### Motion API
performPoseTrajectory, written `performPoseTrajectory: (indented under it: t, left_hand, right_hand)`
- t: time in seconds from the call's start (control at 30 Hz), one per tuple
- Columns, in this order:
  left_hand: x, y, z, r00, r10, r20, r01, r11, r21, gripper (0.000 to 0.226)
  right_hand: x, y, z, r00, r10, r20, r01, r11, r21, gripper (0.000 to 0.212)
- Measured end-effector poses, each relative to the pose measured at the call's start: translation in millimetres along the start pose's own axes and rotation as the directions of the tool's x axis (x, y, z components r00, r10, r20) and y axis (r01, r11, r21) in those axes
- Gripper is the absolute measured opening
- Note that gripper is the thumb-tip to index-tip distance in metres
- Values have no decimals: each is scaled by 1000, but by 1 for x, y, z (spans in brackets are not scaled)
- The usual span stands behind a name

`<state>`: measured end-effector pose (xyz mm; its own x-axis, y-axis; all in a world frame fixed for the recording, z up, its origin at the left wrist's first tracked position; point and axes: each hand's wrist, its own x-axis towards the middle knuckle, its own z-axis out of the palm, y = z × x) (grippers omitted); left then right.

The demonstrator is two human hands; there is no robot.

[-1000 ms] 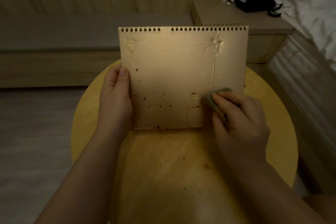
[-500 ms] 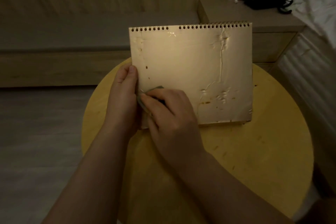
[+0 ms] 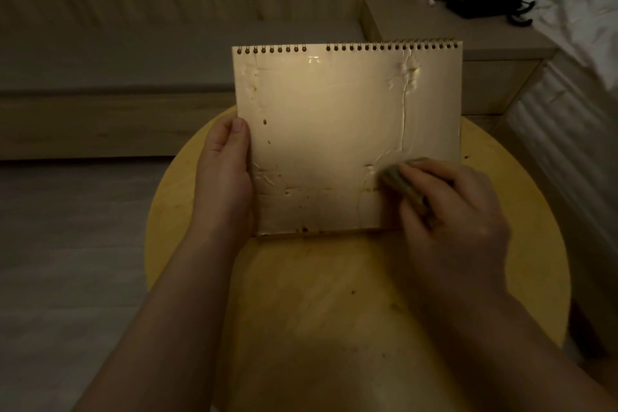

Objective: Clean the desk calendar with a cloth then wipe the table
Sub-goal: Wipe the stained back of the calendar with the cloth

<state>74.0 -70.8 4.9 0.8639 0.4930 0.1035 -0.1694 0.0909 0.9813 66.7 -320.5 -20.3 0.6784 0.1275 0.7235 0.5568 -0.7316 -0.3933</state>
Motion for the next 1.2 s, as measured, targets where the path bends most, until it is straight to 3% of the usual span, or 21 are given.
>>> performPoseTrajectory:
  t: [0.23,0.37,0.93,1.2]
  left_hand:
    - [2,-3,1,999,-1,-51,1,1000,-1,26]
    - [3,-2,1,999,-16,-45,16,1000,7,26]
    - [1,2,1,999,-40,-6,40,999,-34,29]
    - [3,0,3,999,-51,15,52,993,-102,35]
  right_hand:
    - [-4,30,-18,995,50,-87,-54,998,-36,32]
    - [-15,28,-20,999,30,-29,-32,997,-68,33]
    - [-25,-105,61,989,-126,77,98,950,296,20]
    - [-26,-90,55,984,-156,85,133,963,234,20]
